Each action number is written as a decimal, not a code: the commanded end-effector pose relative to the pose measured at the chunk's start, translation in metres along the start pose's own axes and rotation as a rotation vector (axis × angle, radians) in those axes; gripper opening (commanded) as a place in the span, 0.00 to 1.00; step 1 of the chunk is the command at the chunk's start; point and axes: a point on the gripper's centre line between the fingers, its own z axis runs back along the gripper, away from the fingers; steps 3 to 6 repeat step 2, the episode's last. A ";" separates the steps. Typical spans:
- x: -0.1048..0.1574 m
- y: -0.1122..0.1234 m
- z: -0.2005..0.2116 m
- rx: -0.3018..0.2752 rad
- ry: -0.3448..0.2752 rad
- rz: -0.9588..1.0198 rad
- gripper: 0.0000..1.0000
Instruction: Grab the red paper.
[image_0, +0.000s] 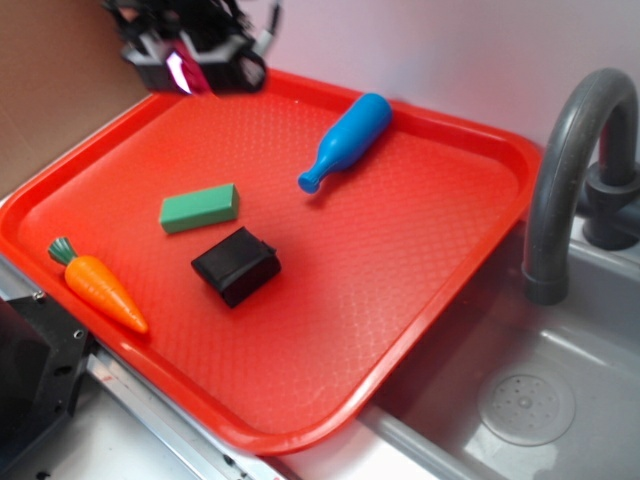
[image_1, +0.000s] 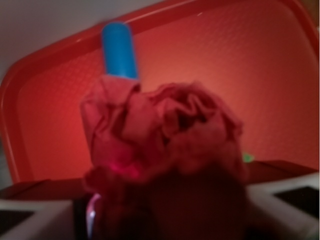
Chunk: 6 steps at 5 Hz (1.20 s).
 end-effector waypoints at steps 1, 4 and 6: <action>0.006 0.028 0.032 0.026 -0.141 0.056 0.00; 0.010 0.029 0.027 0.027 -0.064 -0.008 0.00; 0.010 0.029 0.027 0.027 -0.064 -0.008 0.00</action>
